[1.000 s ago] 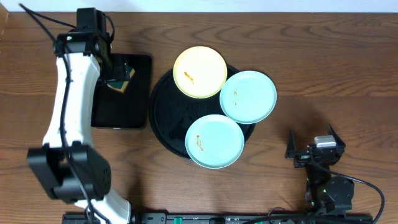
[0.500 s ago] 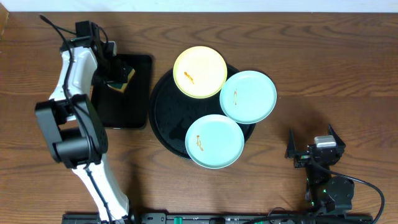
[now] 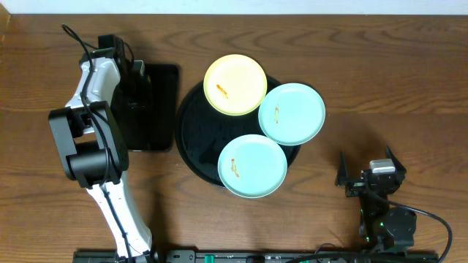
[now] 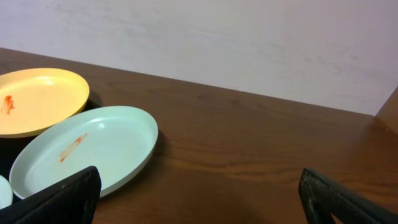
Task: Clean dirty plates on tray and stack at the side
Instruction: 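Reach the left gripper to the sponge on the black tray and grasp it, then lift the sponge with the left gripper and hold it above the tray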
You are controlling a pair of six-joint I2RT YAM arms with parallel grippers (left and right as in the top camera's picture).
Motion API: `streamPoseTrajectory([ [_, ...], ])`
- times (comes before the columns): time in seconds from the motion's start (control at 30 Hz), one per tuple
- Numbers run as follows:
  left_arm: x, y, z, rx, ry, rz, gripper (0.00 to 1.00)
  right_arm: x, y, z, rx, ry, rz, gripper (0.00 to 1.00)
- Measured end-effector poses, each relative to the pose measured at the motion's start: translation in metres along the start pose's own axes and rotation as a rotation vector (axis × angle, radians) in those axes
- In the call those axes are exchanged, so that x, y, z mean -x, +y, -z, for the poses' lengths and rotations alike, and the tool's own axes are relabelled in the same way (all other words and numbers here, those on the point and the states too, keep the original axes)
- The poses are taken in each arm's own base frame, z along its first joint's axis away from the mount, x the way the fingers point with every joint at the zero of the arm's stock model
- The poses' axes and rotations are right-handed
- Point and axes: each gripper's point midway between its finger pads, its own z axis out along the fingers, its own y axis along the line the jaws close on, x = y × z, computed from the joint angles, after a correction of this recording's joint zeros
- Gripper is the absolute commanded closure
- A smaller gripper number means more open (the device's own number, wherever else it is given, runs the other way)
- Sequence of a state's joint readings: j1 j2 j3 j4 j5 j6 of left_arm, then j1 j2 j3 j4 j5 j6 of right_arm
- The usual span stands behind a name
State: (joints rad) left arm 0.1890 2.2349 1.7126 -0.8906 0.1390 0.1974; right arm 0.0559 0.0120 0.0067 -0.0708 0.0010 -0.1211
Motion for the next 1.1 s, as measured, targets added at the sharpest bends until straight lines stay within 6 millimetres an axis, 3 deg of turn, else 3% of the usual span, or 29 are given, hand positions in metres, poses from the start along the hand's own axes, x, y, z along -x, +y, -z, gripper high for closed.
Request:
streamPoseTrajectory([
  [0.2,-0.007,-0.002,0.000,-0.009,0.029,0.034,0.30,0.000,0.000,0.000,0.000,0.000,0.000,0.01],
  [0.5,0.024,0.001,0.002,-0.001,-0.099,0.058,0.26,0.000,0.000,0.000,0.000,0.000,0.000,0.01],
  [0.67,0.031,0.002,0.001,-0.002,-0.131,0.095,0.27,0.000,0.000,0.000,0.000,0.000,0.000,0.01],
  [0.77,0.029,0.002,-0.004,0.000,-0.136,0.103,0.35,0.000,0.000,0.000,0.000,0.000,0.000,0.01],
  [0.8,0.030,0.003,-0.004,0.001,-0.138,0.106,0.50,0.000,0.000,0.000,0.000,0.000,0.000,0.01],
  [0.83,0.031,0.003,-0.004,0.003,-0.143,0.110,0.53,0.000,0.000,0.000,0.000,0.000,0.000,0.01],
  [1.1,0.010,-0.001,-0.003,-0.009,-0.060,0.144,0.58,0.000,0.000,0.000,0.000,0.000,0.000,0.01],
])
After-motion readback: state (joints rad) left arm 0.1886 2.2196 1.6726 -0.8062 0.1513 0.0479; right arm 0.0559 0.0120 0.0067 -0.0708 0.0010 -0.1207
